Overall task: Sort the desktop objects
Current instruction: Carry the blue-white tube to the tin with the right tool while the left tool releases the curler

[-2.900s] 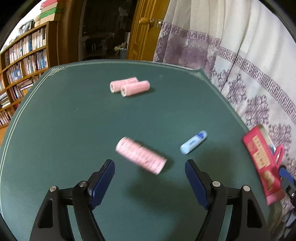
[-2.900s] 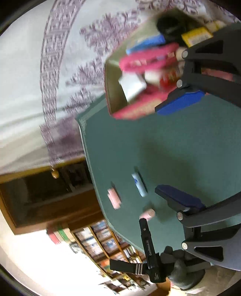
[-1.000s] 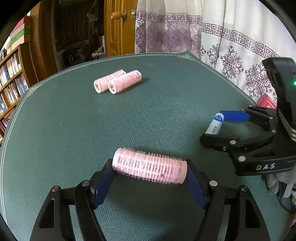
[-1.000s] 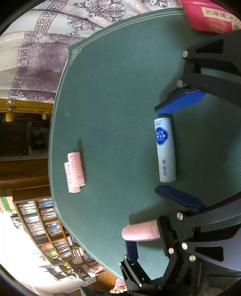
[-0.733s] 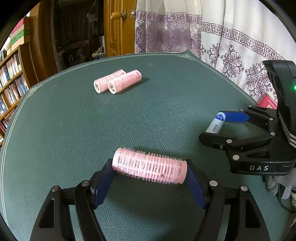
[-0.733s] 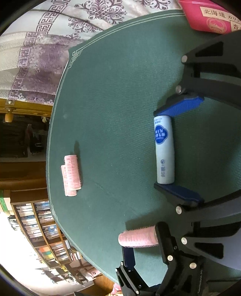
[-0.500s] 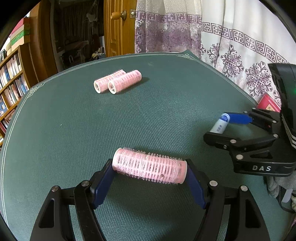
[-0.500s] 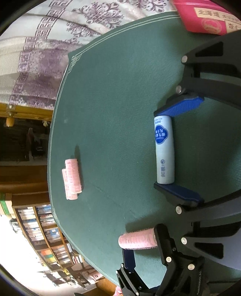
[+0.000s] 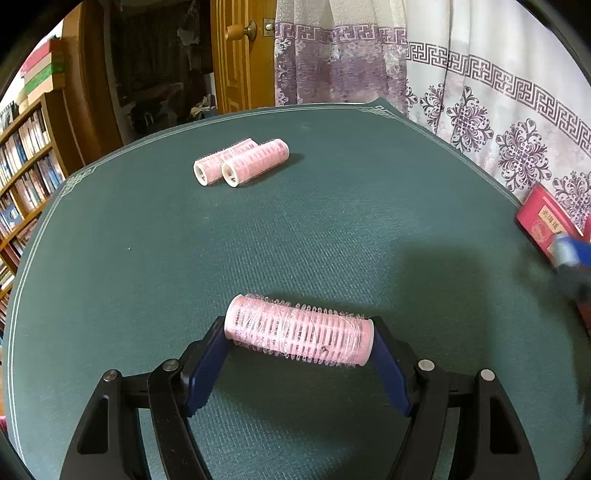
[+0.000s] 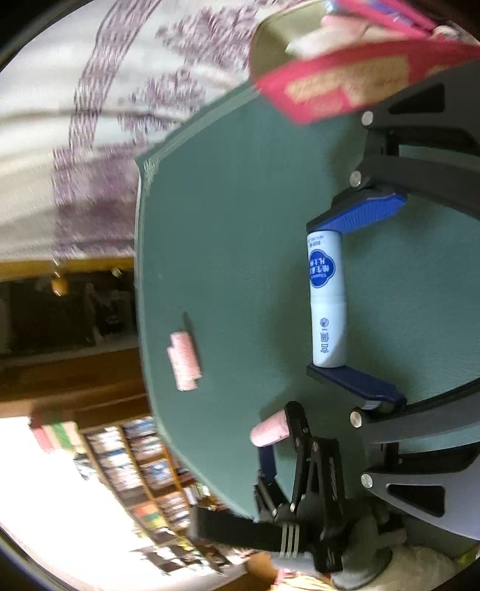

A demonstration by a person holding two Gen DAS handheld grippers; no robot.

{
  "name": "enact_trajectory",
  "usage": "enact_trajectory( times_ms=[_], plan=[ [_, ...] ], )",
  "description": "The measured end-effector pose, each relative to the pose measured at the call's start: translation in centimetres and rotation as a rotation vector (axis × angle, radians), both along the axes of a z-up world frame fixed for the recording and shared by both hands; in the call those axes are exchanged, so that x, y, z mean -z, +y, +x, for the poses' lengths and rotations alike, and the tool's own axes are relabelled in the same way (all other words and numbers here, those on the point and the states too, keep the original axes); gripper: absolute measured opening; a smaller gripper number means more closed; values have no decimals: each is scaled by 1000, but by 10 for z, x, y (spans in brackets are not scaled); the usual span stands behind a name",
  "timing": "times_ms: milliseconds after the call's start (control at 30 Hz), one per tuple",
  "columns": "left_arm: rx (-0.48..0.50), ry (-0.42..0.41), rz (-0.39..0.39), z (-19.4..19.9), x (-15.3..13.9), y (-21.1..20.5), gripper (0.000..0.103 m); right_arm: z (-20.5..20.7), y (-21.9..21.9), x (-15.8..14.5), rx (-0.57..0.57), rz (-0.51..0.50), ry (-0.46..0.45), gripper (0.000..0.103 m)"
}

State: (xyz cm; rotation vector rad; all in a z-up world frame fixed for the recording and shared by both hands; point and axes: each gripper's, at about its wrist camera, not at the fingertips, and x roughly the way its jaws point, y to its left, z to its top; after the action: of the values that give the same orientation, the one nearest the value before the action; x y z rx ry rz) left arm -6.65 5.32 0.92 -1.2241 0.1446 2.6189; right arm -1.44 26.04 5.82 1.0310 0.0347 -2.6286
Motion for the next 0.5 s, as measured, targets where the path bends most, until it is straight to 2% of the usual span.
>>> enact_trajectory(
  times_ms=[200,333,500],
  plan=[
    [-25,18,-42,4,-1,4,75,41,53,-26,117,-45,71,72],
    [-65,3,-22,9,-1,3,75,69,97,-38,216,-74,98,72],
    [-91,3,7,20,-6,9,75,90,149,-40,330,-47,108,72]
  ],
)
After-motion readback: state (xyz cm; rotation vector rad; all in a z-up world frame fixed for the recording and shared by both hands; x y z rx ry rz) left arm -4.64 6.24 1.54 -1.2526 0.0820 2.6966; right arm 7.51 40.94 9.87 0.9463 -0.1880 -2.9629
